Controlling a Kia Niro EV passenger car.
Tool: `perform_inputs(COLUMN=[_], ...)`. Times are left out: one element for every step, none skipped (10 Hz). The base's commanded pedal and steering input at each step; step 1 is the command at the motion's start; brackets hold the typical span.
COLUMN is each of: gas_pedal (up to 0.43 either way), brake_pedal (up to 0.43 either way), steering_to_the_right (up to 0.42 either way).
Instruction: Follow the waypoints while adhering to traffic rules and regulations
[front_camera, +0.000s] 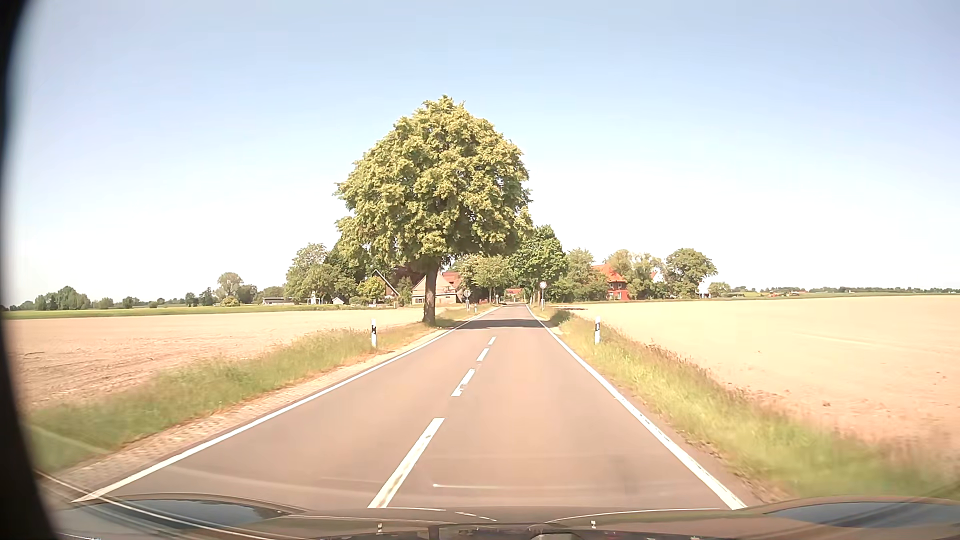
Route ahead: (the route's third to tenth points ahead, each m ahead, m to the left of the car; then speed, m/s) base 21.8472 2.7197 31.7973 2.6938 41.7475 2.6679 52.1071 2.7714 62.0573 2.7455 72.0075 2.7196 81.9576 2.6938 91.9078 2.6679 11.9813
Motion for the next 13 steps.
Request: perform_inputs(gas_pedal=[0.287,0.287,0.287,0.287,0.28,0.28,0.268,0.24,0.228,0.22,0.209,0.209,0.189], brake_pedal=[0.0,0.0,0.0,0.0,0.0,0.0,0.0,0.0,0.0,0.0,0.0,0.0,0.0], steering_to_the_right=[0.006,0.004,0.003,0.003,0.003,0.002,0.002,0.002,0.001,0.001,0.001,0.001,0.001])
